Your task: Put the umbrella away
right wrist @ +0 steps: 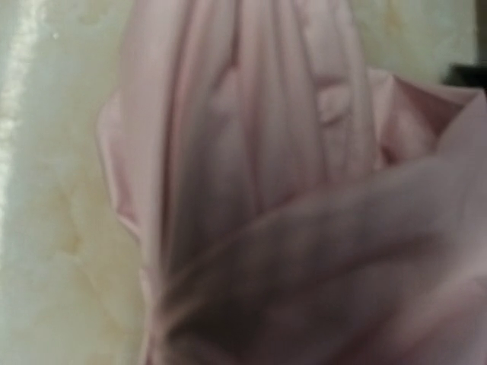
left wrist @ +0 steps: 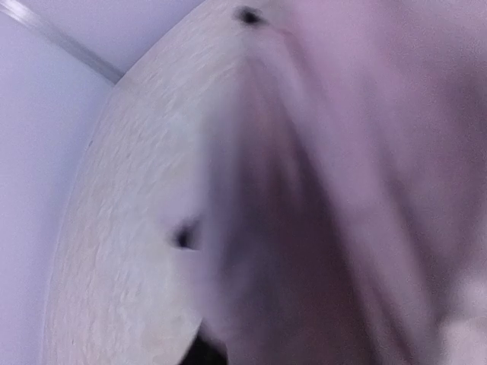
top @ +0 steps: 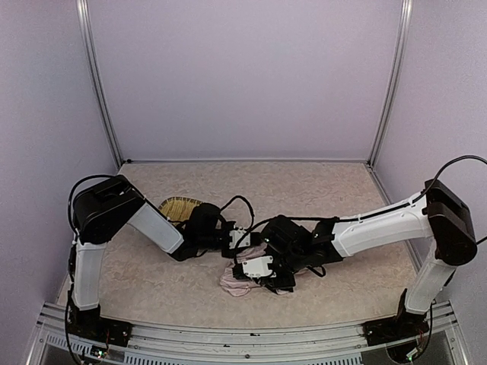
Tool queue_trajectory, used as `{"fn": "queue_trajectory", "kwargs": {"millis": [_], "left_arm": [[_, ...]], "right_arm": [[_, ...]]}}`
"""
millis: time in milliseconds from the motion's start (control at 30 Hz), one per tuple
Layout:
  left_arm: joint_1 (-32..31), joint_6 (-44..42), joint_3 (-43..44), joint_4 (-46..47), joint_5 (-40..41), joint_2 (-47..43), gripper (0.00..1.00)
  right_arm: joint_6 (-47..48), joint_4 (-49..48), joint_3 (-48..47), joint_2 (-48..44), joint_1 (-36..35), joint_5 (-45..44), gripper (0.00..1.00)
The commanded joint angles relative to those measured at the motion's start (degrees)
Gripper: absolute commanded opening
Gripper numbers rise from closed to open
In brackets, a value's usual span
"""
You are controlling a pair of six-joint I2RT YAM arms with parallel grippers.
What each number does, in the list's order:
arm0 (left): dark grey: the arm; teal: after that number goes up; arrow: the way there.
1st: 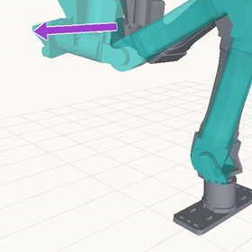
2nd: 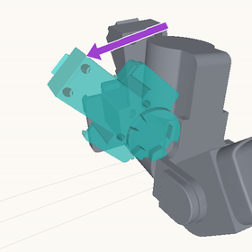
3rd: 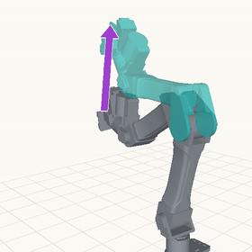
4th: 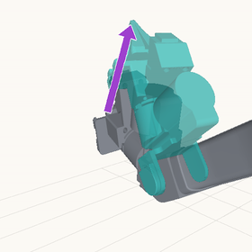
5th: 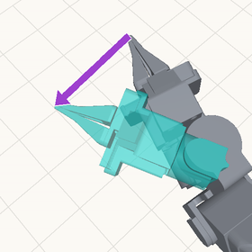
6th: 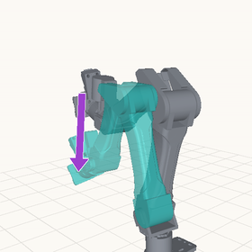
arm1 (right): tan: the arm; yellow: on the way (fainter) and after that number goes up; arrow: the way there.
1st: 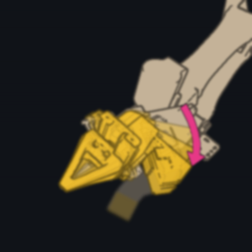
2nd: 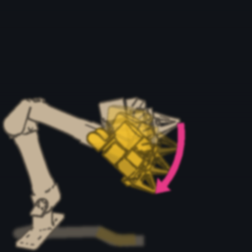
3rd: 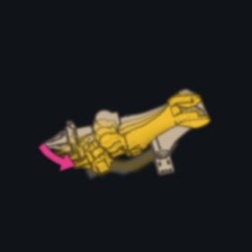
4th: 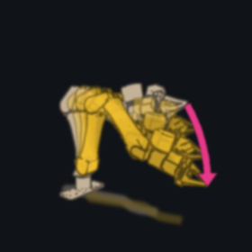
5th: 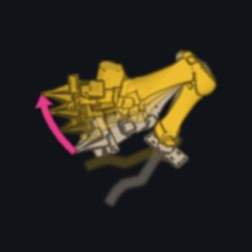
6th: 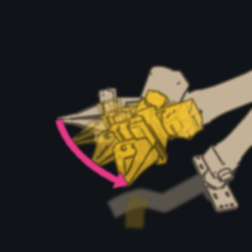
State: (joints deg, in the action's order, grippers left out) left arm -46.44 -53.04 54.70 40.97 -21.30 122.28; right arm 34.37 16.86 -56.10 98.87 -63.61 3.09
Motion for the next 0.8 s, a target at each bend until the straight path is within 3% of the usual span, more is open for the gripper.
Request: {"fn": "queue_trajectory", "kwargs": {"millis": [0, 67, 167, 267, 400, 467, 567, 633, 767], "left_arm": [[2.41, 6.06, 3.59, 13.35, 17.23, -1.87, 0.38], [2.88, 9.24, 2.50, 13.36, 20.20, -4.83, 0.59], [4.00, 15.07, -1.06, 14.37, 22.90, -11.04, 0.70], [4.51, 20.63, -7.76, 15.11, 21.29, -19.63, 0.72], [3.36, 24.35, -19.29, 12.75, 12.00, -33.24, 0.65], [2.24, 24.90, -24.72, 7.79, 4.72, -40.65, 0.58], [-1.22, 22.69, -27.49, -4.57, -5.27, -48.40, 0.56], [-7.25, 18.21, -28.31, -9.57, -3.24, -49.30, 0.62], [-13.83, 14.15, -25.58, -12.70, 4.97, -40.20, 0.71]], "right_arm": [[-2.38, 10.21, 3.31, 5.05, -1.25, 7.49, 0.00], [-3.31, 11.63, 2.35, 5.91, 0.29, 10.43, 0.00], [-4.40, 14.60, 0.79, 7.31, 3.12, 15.69, 0.00], [-4.80, 18.21, -1.08, 9.58, 5.61, 20.71, 0.00], [-5.10, 22.09, -3.34, 12.59, 8.71, 27.53, 0.00], [-4.90, 23.64, -3.98, 13.71, 10.11, 30.63, 0.00], [-5.09, 25.10, -5.15, 15.54, 12.05, 33.52, 0.00], [-5.07, 25.73, -6.12, 16.79, 13.22, 34.31, 0.00], [-4.44, 27.22, -8.77, 19.54, 15.34, 36.77, 0.00]]}}
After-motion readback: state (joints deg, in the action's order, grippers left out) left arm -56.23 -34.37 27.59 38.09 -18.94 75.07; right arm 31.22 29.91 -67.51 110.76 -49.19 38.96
